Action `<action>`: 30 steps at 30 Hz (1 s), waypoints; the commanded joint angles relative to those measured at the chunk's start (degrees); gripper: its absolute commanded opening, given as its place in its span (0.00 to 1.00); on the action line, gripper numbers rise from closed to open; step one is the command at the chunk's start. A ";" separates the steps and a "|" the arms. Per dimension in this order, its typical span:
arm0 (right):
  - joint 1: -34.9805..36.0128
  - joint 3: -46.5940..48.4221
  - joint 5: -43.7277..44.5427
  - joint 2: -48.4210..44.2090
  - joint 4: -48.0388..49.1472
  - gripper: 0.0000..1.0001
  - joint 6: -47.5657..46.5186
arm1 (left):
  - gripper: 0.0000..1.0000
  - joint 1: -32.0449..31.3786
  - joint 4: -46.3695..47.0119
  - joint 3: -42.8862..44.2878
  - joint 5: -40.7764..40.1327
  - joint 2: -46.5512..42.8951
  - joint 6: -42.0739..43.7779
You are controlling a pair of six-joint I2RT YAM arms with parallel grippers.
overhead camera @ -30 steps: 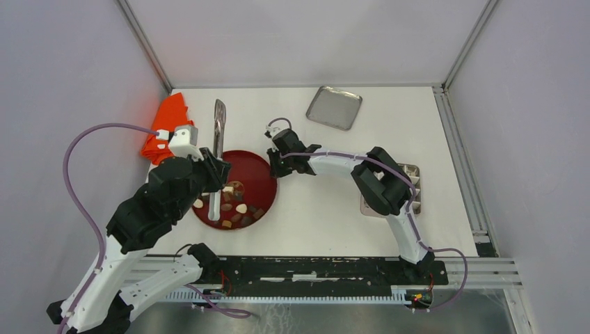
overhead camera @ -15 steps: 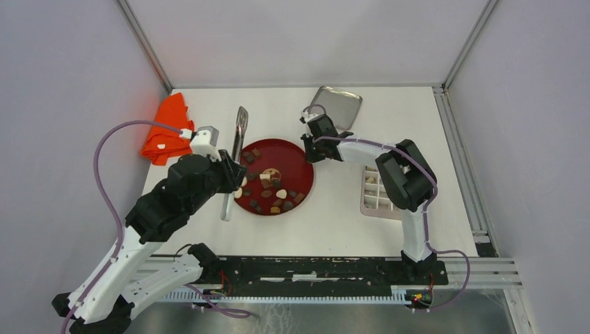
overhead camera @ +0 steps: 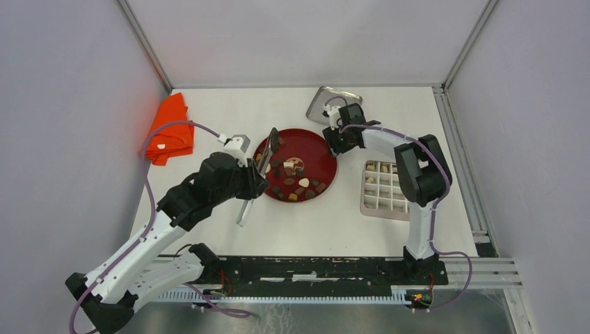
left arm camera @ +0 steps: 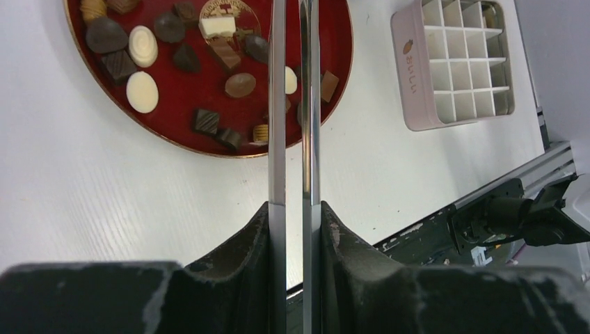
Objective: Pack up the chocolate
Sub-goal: Pick up the fake chocolate from the plate.
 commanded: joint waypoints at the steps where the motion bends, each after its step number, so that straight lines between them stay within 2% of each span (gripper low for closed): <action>1: -0.88 1.67 -7.69 -5.56 -1.80 0.62 -10.59 | 0.10 0.06 4.54 -0.68 4.87 2.44 -3.03; 4: -1.14 1.91 -7.78 -8.42 -1.95 0.71 -13.86 | 0.10 0.06 3.60 -0.43 6.18 4.91 -3.18; 6: -1.57 2.37 -10.24 -10.53 -3.67 0.73 -17.05 | 0.11 0.08 2.50 0.12 6.69 6.72 -3.10; 10: -1.95 0.99 -20.43 -18.35 -9.10 0.74 -24.46 | 0.12 0.13 -0.54 1.61 8.11 10.94 -2.05; 13: -1.94 -4.07 -26.79 -25.68 -11.01 0.79 -27.63 | 0.13 -0.07 -2.97 3.04 8.67 14.15 -1.48; 15: -2.15 -8.54 -29.37 -31.54 -11.08 0.87 -29.91 | 0.15 -0.01 -4.24 4.24 9.12 16.26 -0.89; 17: -3.29 -15.44 -30.28 -36.81 -7.79 0.96 -30.57 | 0.18 -0.07 -5.07 4.90 9.27 18.49 -0.44; 18: -4.27 -18.90 -31.34 -39.52 -5.43 0.98 -30.88 | 0.19 -0.09 -5.49 5.17 9.40 19.45 -0.13; 20: -7.23 -23.38 -34.10 -43.02 -2.06 0.98 -30.31 | 0.20 -0.24 -6.39 5.86 9.43 21.84 0.35; 24: -12.71 -25.22 -41.62 -44.55 -0.82 0.98 -28.23 | 0.21 -1.43 -9.75 8.03 6.20 26.55 1.08; 30: -13.32 -24.60 -43.68 -42.32 -2.86 0.98 -28.14 | 0.26 -1.63 -15.20 12.54 -0.96 30.25 2.02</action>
